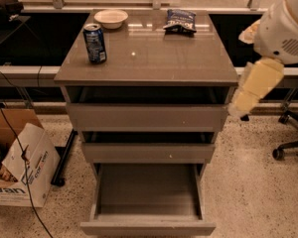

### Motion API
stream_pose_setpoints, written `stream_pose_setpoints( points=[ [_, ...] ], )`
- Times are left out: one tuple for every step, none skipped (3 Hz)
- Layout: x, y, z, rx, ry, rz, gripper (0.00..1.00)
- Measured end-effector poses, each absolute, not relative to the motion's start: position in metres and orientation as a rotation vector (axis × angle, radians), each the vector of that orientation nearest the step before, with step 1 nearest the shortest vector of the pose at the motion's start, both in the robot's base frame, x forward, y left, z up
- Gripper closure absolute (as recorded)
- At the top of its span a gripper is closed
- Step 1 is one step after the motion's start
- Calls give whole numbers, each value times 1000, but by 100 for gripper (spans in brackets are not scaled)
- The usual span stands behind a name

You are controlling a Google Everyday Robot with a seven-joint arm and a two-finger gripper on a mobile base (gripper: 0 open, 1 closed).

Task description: Place pepsi can into bottom drawer

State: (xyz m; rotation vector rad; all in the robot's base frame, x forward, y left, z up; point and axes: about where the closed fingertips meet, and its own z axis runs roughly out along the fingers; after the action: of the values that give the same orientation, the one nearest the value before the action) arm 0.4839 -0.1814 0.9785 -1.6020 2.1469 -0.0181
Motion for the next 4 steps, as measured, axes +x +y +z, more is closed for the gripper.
stream_pose_setpoints(
  points=[
    [507,-169,982,-1560,2108,26,0],
    [508,-169,982,-1559,2107,27,0],
    [512,-166,975,-1510,2108,86,0],
    [534,-147,962,-1419,2092,148,0]
  ],
)
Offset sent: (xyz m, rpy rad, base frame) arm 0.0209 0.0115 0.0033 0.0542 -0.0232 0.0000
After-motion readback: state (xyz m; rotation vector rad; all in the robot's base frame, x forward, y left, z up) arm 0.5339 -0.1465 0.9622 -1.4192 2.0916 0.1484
